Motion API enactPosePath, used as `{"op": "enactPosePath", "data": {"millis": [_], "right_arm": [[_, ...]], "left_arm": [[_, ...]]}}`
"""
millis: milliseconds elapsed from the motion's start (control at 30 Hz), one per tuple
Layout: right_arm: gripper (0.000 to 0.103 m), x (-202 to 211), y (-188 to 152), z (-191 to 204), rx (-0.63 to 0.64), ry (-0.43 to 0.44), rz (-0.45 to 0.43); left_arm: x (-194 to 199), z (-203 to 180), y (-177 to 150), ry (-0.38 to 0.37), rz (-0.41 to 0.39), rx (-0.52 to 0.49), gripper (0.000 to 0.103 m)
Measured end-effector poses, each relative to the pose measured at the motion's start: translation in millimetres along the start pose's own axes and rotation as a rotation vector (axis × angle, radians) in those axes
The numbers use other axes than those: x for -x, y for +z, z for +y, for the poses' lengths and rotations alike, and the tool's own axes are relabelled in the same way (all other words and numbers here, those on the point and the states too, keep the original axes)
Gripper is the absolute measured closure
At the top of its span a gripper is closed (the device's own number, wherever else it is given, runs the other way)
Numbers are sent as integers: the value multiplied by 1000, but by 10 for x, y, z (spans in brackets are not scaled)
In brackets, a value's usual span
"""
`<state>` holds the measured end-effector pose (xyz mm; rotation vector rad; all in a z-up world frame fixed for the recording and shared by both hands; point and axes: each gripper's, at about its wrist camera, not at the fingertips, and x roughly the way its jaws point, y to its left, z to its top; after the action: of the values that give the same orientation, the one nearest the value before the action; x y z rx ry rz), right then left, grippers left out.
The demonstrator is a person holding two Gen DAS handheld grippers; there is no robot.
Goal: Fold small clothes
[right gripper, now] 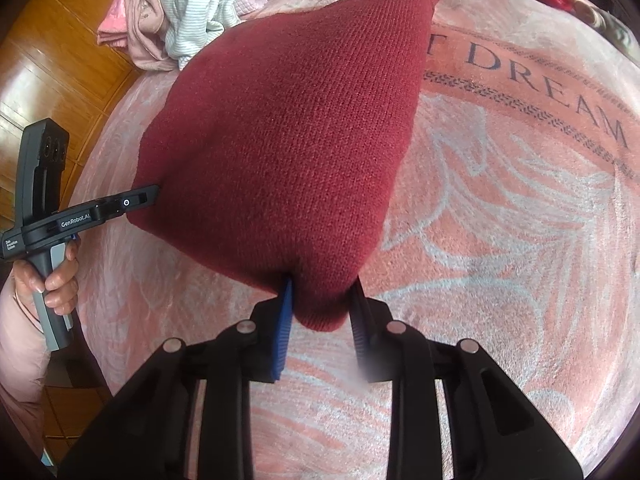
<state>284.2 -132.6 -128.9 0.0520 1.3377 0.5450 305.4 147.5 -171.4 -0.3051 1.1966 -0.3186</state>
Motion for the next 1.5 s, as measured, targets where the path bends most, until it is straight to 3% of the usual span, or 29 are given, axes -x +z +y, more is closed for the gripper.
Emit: {"op": "enactPosePath", "data": {"millis": [300,500,567,733,933,1100,1133,1233,1400,1500], "right_arm": [[78,-41,-21,-5,10,-16,-17],[77,-53,-19,23,19,-23,-22],[76,-56,-13,23,27,-23,-21],[75,-65,4,-10,24,-7,-15],[74,-85,34,-52,23,4,-3],[73,-109,44,-69,21,16,2],[72,-113,44,-76,20,18,2],[72,-131,38,-84,23,23,3],[72,-136,30,-79,25,25,-2],[71,-137,25,-82,26,25,-4]], "left_arm": [[-40,-12,-9,19,-8,-25,92],[145,-54,91,7,12,-10,78],[285,-71,207,17,-21,-15,69],[382,-186,742,53,-75,-36,63],[-4,-324,1387,134,-46,-19,62],[-293,-239,1627,159,-14,28,62],[-322,-231,1644,159,-10,35,65],[-409,-244,1690,186,-11,27,94],[-300,-365,1776,198,-84,-5,99],[-301,-346,1769,224,-75,-15,99]]}}
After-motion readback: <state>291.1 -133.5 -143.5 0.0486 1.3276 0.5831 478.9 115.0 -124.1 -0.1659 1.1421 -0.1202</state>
